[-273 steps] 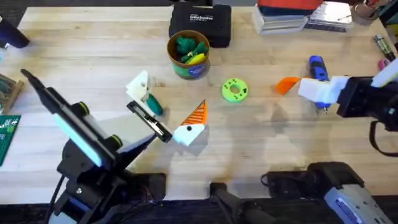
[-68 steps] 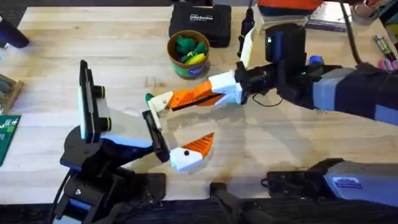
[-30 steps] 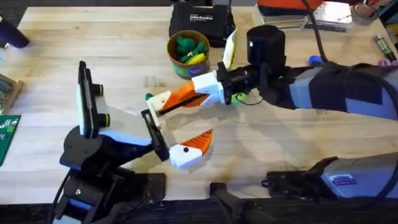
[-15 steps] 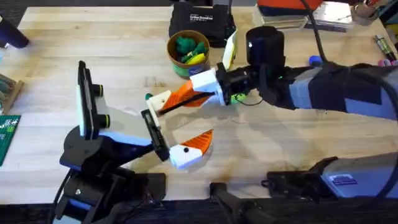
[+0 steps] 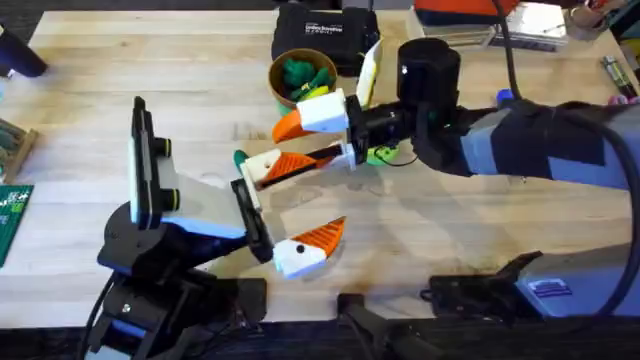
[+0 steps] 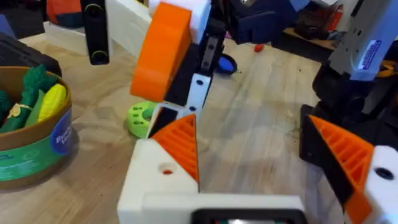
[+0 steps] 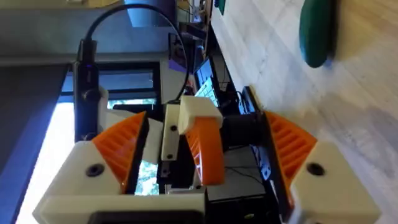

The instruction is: Pick up the gripper from the table and insert it into the empty holder that is missing its gripper. Then pick up a screw, insert it into the mounting hole, and use the screwdriver to tighten it. Finally, clean up the table by picking up the vegetable and placing it into the bucket.

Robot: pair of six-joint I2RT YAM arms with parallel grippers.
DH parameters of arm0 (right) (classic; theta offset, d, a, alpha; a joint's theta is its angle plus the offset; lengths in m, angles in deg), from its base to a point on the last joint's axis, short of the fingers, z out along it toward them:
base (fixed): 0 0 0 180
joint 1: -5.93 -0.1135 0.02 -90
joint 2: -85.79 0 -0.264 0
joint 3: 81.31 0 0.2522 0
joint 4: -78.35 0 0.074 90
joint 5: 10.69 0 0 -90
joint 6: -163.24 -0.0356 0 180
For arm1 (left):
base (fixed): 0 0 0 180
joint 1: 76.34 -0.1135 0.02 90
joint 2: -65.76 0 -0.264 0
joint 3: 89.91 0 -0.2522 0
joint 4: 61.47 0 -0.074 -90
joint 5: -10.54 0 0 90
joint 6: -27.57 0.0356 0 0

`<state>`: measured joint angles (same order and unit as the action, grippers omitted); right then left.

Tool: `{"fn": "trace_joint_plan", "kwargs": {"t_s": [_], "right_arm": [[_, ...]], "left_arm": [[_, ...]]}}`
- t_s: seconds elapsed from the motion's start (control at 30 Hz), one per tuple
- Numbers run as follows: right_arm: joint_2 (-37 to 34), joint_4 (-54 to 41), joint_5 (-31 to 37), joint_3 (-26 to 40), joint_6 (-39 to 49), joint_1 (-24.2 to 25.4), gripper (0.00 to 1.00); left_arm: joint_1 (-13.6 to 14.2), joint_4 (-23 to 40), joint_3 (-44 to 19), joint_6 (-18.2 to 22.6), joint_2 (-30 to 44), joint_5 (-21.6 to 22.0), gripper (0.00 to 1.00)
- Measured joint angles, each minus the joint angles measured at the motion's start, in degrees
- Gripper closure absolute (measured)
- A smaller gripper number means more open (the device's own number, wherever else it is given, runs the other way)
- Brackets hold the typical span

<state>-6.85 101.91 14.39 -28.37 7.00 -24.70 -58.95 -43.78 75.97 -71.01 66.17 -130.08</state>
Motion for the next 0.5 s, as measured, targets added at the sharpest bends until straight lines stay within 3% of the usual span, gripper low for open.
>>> {"fn": "trace_joint_plan", "kwargs": {"t_s": [0.23,0.5], "right_arm": [[0.0,0.0,1.3,0.0,1.5,1.6,0.009],[1.5,-1.8,6.6,0.0,10.9,8.5,0.008]], "left_arm": [[0.0,0.1,0.0,0.0,0.0,-0.5,0.015],[0.0,0.1,0.0,0.0,0.0,-0.6,0.015]]}}
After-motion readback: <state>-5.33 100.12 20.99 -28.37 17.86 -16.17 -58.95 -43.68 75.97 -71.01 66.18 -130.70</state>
